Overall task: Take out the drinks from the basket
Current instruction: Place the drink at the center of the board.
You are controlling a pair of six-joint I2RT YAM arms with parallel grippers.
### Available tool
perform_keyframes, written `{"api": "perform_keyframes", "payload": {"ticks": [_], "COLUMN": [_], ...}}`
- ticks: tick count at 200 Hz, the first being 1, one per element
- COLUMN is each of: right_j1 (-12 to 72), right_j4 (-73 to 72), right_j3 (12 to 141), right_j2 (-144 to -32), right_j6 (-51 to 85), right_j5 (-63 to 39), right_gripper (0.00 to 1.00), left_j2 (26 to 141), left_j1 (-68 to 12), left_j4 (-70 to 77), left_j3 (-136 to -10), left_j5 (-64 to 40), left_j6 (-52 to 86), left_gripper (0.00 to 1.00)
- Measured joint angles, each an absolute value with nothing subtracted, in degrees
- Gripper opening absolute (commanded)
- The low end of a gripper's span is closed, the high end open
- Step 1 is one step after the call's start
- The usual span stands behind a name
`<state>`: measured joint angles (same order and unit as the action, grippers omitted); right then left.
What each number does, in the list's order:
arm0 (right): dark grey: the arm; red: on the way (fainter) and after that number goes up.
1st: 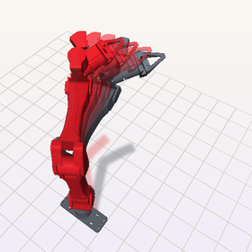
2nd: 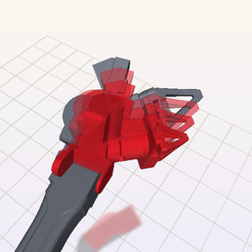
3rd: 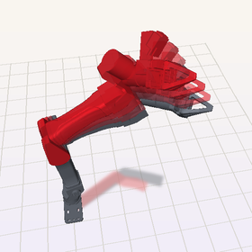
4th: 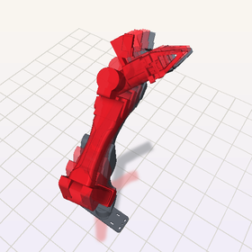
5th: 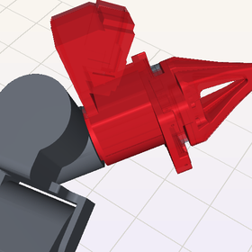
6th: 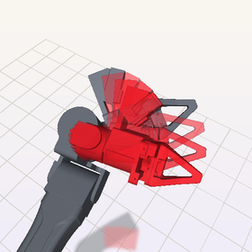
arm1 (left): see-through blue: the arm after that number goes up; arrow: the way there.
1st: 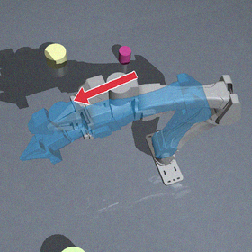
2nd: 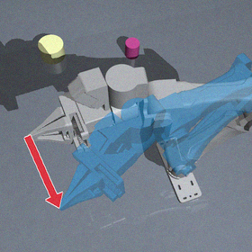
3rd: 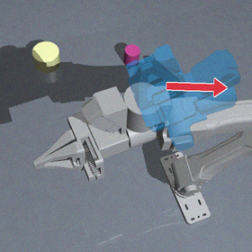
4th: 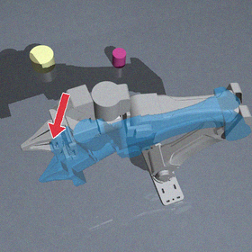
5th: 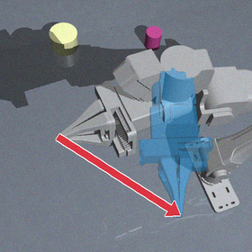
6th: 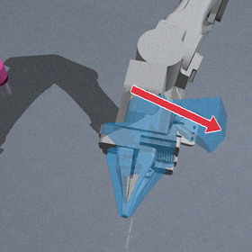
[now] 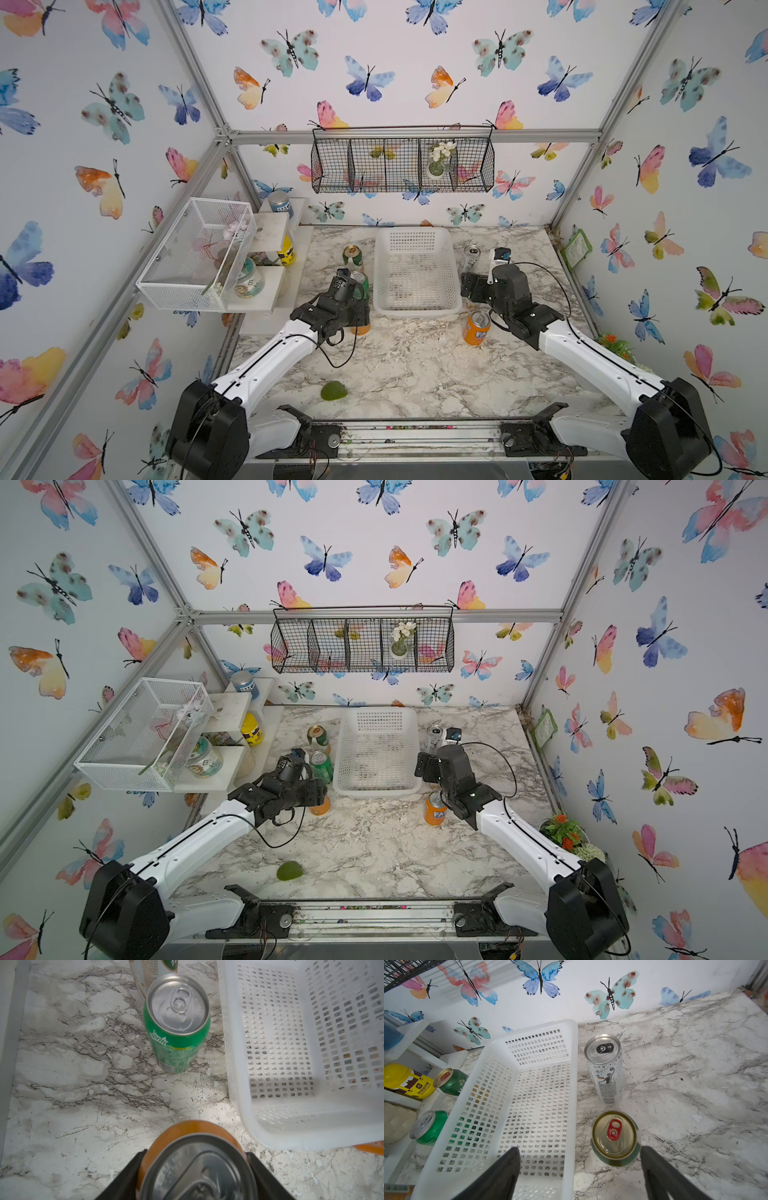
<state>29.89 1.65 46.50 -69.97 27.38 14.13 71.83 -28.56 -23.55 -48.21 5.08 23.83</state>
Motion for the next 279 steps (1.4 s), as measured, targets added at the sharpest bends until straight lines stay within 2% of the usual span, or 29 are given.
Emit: {"api": "perform_keyframes", "payload": {"ticks": [79,131,176,180,237,279], "right_j1": [29.87,29.82,29.67,29.67,29.65,29.56], "right_j4": [1.63,1.61,1.61,1.63,1.63,1.58], "right_j3": [46.46,46.46,46.46,46.46,46.46,46.44], "right_j2": [-69.95,-69.95,-69.95,-69.95,-69.78,-68.97], "right_j6": [27.38,27.38,27.38,27.38,27.38,27.38], "right_j5": [14.13,14.13,14.13,14.13,14.15,14.17], "right_gripper": [0.93,0.93,0.93,0.93,0.94,0.94], "left_j2": [77.58,77.87,77.84,77.84,73.45,70.08], "left_j1": [-32.36,-32.47,-32.47,-32.49,-32.49,-30.20], "left_j4": [-19.99,-19.97,-18.65,-18.65,-19.84,-21.08], "left_j3": [-47.79,-47.57,-47.59,-47.59,-48.23,-54.37], "left_j5": [7.55,9.43,9.56,9.56,9.85,14.50], "left_j6": [25.39,26.46,27.20,27.18,27.51,26.17], "left_gripper": [0.57,0.82,0.92,1.00,0.99,0.99]}}
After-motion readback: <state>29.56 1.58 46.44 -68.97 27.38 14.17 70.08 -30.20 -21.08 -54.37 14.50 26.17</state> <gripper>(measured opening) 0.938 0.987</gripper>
